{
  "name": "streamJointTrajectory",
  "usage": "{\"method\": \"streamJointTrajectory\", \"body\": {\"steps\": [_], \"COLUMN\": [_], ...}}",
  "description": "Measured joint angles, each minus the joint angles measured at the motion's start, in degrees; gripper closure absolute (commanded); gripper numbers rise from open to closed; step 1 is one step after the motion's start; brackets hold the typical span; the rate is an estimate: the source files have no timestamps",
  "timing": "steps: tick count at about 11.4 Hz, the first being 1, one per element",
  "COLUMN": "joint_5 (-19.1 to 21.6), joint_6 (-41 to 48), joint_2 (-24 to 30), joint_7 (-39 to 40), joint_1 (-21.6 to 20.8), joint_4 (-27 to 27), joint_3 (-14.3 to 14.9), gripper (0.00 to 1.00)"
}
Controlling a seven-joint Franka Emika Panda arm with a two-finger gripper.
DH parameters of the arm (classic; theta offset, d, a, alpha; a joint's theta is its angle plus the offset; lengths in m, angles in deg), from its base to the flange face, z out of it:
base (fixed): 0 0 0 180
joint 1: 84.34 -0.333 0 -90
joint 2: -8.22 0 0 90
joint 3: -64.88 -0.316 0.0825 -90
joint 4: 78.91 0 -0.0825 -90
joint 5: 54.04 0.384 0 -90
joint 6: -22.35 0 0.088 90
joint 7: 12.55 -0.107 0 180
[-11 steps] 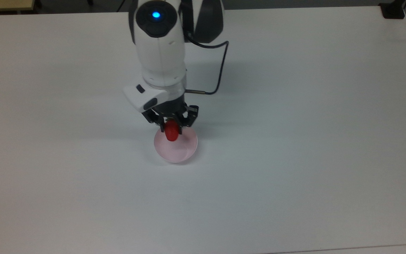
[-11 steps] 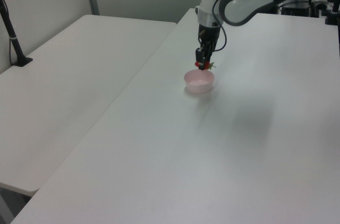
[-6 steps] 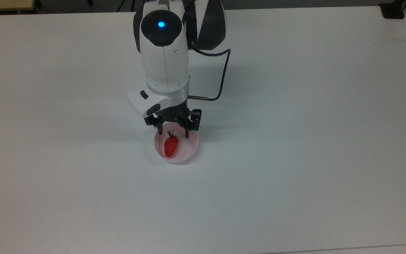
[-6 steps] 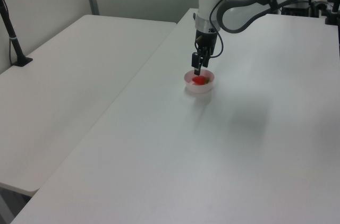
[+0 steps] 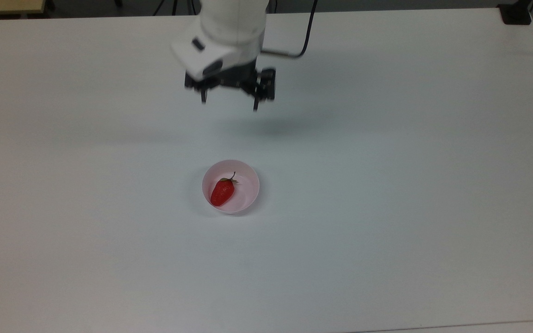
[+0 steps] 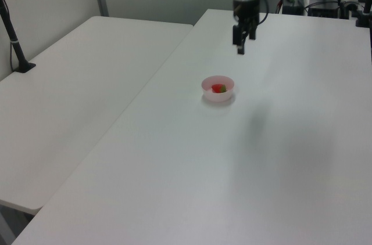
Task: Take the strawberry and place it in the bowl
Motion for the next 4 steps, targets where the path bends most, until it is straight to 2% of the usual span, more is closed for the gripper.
{"method": "streamJointTrajectory", "body": {"steps": [2,4], "joint_5": [0.02,0.05], "joint_6": [5.93,6.71], "joint_2": [5.40,9.16], "joint_7": [-0.01,-0.01], "joint_1": [-2.79,-2.89], "joint_4": [-0.21,-1.51], "joint_3": [1.72,2.22], "gripper": [0.00,0.00]}}
